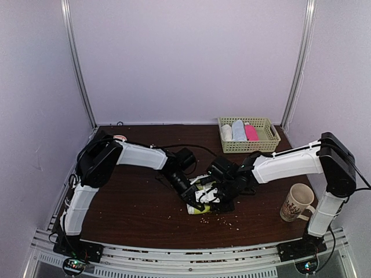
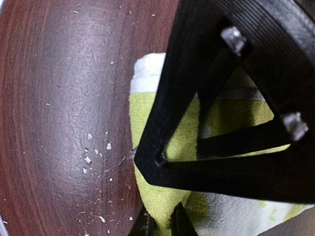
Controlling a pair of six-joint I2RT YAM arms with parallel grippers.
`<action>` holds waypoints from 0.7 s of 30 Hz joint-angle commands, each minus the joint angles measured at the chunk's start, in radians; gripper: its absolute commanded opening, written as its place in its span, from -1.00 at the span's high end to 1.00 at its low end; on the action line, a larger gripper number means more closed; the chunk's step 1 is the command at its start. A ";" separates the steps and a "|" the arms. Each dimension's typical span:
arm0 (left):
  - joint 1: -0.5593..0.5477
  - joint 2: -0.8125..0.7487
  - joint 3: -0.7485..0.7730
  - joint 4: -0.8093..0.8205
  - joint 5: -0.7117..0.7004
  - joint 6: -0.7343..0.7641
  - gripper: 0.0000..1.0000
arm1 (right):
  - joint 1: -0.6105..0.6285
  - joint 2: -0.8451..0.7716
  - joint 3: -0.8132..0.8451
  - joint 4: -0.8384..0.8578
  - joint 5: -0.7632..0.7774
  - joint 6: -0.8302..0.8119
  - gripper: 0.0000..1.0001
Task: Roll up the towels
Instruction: Roll the towel at the center of the board.
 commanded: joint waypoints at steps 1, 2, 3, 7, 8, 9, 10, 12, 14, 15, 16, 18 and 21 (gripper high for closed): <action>0.016 -0.119 -0.102 0.131 -0.231 -0.008 0.40 | -0.028 0.052 0.067 -0.150 -0.158 0.007 0.92; 0.017 -0.186 -0.142 0.174 -0.268 -0.009 0.36 | -0.041 0.072 0.094 -0.201 -0.217 0.003 0.92; 0.020 -0.231 -0.182 0.216 -0.306 -0.013 0.32 | -0.057 0.094 0.125 -0.255 -0.256 -0.003 0.92; 0.037 -0.389 -0.323 0.337 -0.423 -0.043 0.25 | -0.096 0.193 0.249 -0.438 -0.370 -0.009 0.93; 0.041 -0.419 -0.350 0.361 -0.446 -0.051 0.24 | -0.102 0.214 0.271 -0.480 -0.390 -0.005 0.93; 0.042 -0.448 -0.380 0.388 -0.469 -0.061 0.23 | -0.111 0.234 0.292 -0.504 -0.406 -0.002 0.93; 0.041 -0.482 -0.413 0.420 -0.491 -0.068 0.23 | -0.121 0.256 0.312 -0.522 -0.427 0.003 0.92; 0.041 -0.548 -0.482 0.495 -0.533 -0.091 0.22 | -0.143 0.303 0.357 -0.564 -0.464 0.012 0.92; 0.042 -0.608 -0.548 0.562 -0.590 -0.110 0.21 | -0.171 0.357 0.409 -0.616 -0.503 0.016 0.92; 0.042 -0.637 -0.580 0.594 -0.617 -0.113 0.21 | -0.184 0.388 0.436 -0.648 -0.526 0.011 0.92; 0.042 -0.675 -0.611 0.626 -0.645 -0.113 0.21 | -0.200 0.419 0.467 -0.683 -0.546 0.004 0.92; 0.037 -0.740 -0.679 0.714 -0.694 -0.101 0.19 | -0.227 0.487 0.528 -0.738 -0.574 -0.004 0.92; -0.013 -0.809 -0.758 0.806 -0.714 -0.013 0.15 | -0.268 0.598 0.615 -0.797 -0.595 0.009 0.92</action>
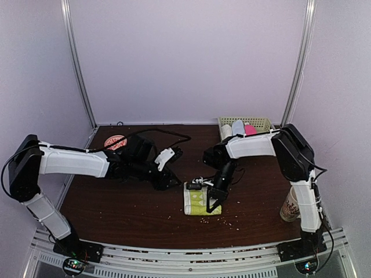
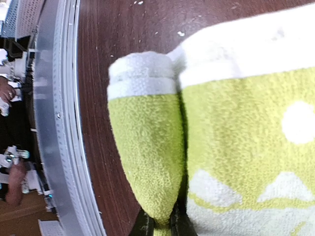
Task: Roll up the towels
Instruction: Roll the towel at the center of the board.
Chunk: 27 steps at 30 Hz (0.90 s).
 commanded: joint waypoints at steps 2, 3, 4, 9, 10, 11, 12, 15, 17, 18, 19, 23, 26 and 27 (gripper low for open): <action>-0.111 -0.106 -0.098 0.237 -0.143 0.155 0.12 | -0.073 0.213 0.133 -0.165 -0.052 0.034 0.92; -0.140 -0.100 -0.087 0.222 -0.161 0.203 0.12 | -0.085 0.255 0.154 -0.199 -0.069 0.030 0.92; -0.170 -0.084 -0.066 0.194 -0.178 0.247 0.12 | -0.093 0.280 0.166 -0.215 -0.081 0.028 0.92; -0.269 0.066 0.072 0.021 -0.223 0.422 0.21 | -0.099 0.292 0.154 -0.215 -0.068 0.019 0.92; -0.280 0.099 0.095 -0.009 -0.229 0.443 0.24 | -0.098 0.289 0.153 -0.215 -0.067 0.017 0.92; -0.288 0.135 0.119 -0.032 -0.235 0.459 0.27 | -0.099 0.286 0.152 -0.214 -0.066 0.017 0.92; -0.295 0.170 0.141 -0.056 -0.236 0.472 0.29 | -0.099 0.283 0.153 -0.213 -0.064 0.017 0.92; -0.309 0.263 0.189 -0.087 -0.230 0.485 0.29 | -0.099 0.282 0.155 -0.210 -0.062 0.020 0.91; -0.316 0.299 0.209 -0.093 -0.226 0.495 0.29 | -0.099 0.283 0.154 -0.210 -0.065 0.020 0.91; -0.319 0.314 0.215 -0.095 -0.231 0.502 0.30 | -0.099 0.284 0.153 -0.211 -0.065 0.020 0.91; -0.322 0.327 0.221 -0.097 -0.243 0.507 0.31 | -0.099 0.285 0.153 -0.211 -0.065 0.020 0.91; -0.323 0.363 0.227 -0.114 -0.306 0.524 0.45 | -0.099 0.284 0.153 -0.211 -0.066 0.017 0.91; -0.324 0.358 0.215 -0.102 -0.305 0.522 0.69 | -0.099 0.282 0.159 -0.214 -0.070 0.016 0.90; -0.324 0.354 0.213 -0.099 -0.297 0.520 0.77 | -0.099 0.281 0.160 -0.215 -0.070 0.016 0.90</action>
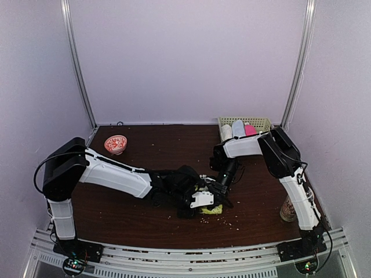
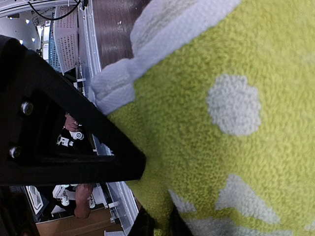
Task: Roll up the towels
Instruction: Roll the towel at the center of the board.
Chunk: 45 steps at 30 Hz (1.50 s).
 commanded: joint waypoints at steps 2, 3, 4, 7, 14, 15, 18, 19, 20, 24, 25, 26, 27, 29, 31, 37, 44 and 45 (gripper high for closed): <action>-0.006 0.015 0.001 -0.020 -0.003 0.015 0.87 | -0.001 0.038 -0.012 0.063 0.162 -0.005 0.85; -0.006 0.019 0.004 -0.027 0.003 0.012 0.91 | -0.001 0.024 -0.011 0.063 0.166 -0.006 0.79; -0.006 0.024 0.007 -0.037 0.006 0.007 0.94 | -0.002 0.004 -0.012 0.062 0.168 -0.011 0.70; -0.005 0.020 0.011 -0.065 0.018 -0.028 1.00 | -0.014 -0.103 -0.014 0.061 0.184 -0.032 0.11; 0.059 0.035 0.083 -0.201 0.231 -0.178 1.00 | -0.081 -0.390 0.012 0.089 0.225 -0.052 -0.87; 0.082 0.046 0.103 -0.225 0.275 -0.194 1.00 | -0.094 -0.430 0.005 0.124 0.227 -0.030 -0.98; 0.153 0.071 0.154 -0.246 0.459 -0.249 1.00 | -0.136 -0.617 -0.112 0.384 0.249 0.099 -1.00; 0.177 0.089 0.172 -0.252 0.530 -0.272 1.00 | -0.147 -0.683 -0.160 0.497 0.294 0.160 -1.00; 0.206 0.120 0.201 -0.270 0.597 -0.301 1.00 | -0.154 -0.751 -0.204 0.608 0.346 0.229 -1.00; 0.245 0.306 0.383 -0.441 0.789 -0.325 1.00 | -0.184 -0.906 -0.269 0.765 0.429 0.306 -1.00; 0.246 0.341 0.427 -0.479 0.811 -0.323 1.00 | -0.186 -0.916 -0.260 0.746 0.415 0.287 -1.00; 0.247 0.374 0.469 -0.513 0.827 -0.324 1.00 | -0.185 -0.922 -0.248 0.711 0.374 0.251 -1.00; 0.249 0.402 0.503 -0.543 0.843 -0.329 1.00 | -0.185 -0.926 -0.235 0.662 0.326 0.211 -1.00; 0.259 0.447 0.547 -0.568 0.874 -0.354 1.00 | -0.184 -0.945 -0.227 0.576 0.203 0.117 -0.91; 0.279 0.477 0.553 -0.566 0.909 -0.386 1.00 | -0.163 -0.971 -0.249 0.504 0.099 0.014 -0.72; 0.324 0.501 0.551 -0.538 0.974 -0.443 1.00 | 0.051 -0.999 -0.415 0.492 0.348 -0.118 -0.27; 0.337 0.517 0.553 -0.519 0.982 -0.466 1.00 | 0.227 -0.965 -0.703 0.868 0.804 0.002 -0.03; 0.339 0.520 0.552 -0.519 0.981 -0.470 1.00 | 0.238 -0.947 -0.722 0.895 0.831 -0.005 -0.05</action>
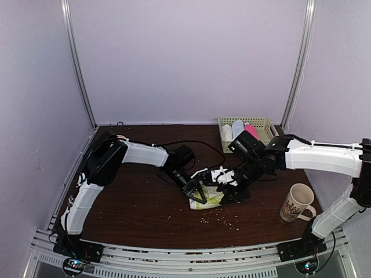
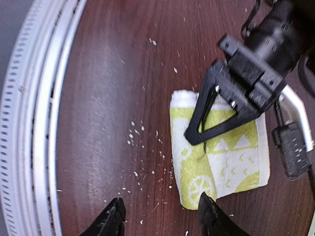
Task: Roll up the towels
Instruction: Roll the towel at the center of the board.
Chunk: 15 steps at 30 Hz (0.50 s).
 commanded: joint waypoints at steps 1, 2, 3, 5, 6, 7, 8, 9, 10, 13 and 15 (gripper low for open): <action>0.012 0.058 -0.009 -0.032 -0.043 -0.024 1.00 | 0.041 0.053 -0.091 0.228 0.293 0.015 -0.07; 0.013 0.058 -0.011 -0.032 -0.042 -0.024 1.00 | 0.048 0.071 -0.103 0.250 0.311 0.012 -0.10; 0.014 0.057 -0.012 -0.032 -0.044 -0.024 1.00 | 0.054 0.088 -0.110 0.269 0.322 0.014 -0.12; 0.015 0.056 -0.015 -0.032 -0.048 -0.026 1.00 | 0.060 0.117 -0.118 0.299 0.321 0.016 -0.14; 0.015 0.055 -0.016 -0.032 -0.050 -0.025 1.00 | 0.064 0.130 -0.123 0.315 0.318 0.018 -0.17; 0.016 0.055 -0.017 -0.032 -0.053 -0.024 1.00 | 0.067 0.144 -0.129 0.333 0.321 0.022 -0.19; 0.017 0.055 -0.018 -0.031 -0.054 -0.026 1.00 | 0.071 0.155 -0.136 0.354 0.326 0.025 -0.21; 0.017 0.055 -0.021 -0.030 -0.055 -0.025 1.00 | 0.073 0.169 -0.140 0.369 0.330 0.027 -0.22; 0.017 0.056 -0.023 -0.028 -0.054 -0.026 1.00 | 0.076 0.182 -0.143 0.381 0.334 0.027 -0.22; 0.018 0.056 -0.026 -0.025 -0.052 -0.024 1.00 | 0.081 0.227 -0.142 0.395 0.339 0.028 -0.13; 0.018 0.055 -0.026 -0.025 -0.054 -0.022 1.00 | 0.083 0.249 -0.140 0.394 0.324 0.025 0.02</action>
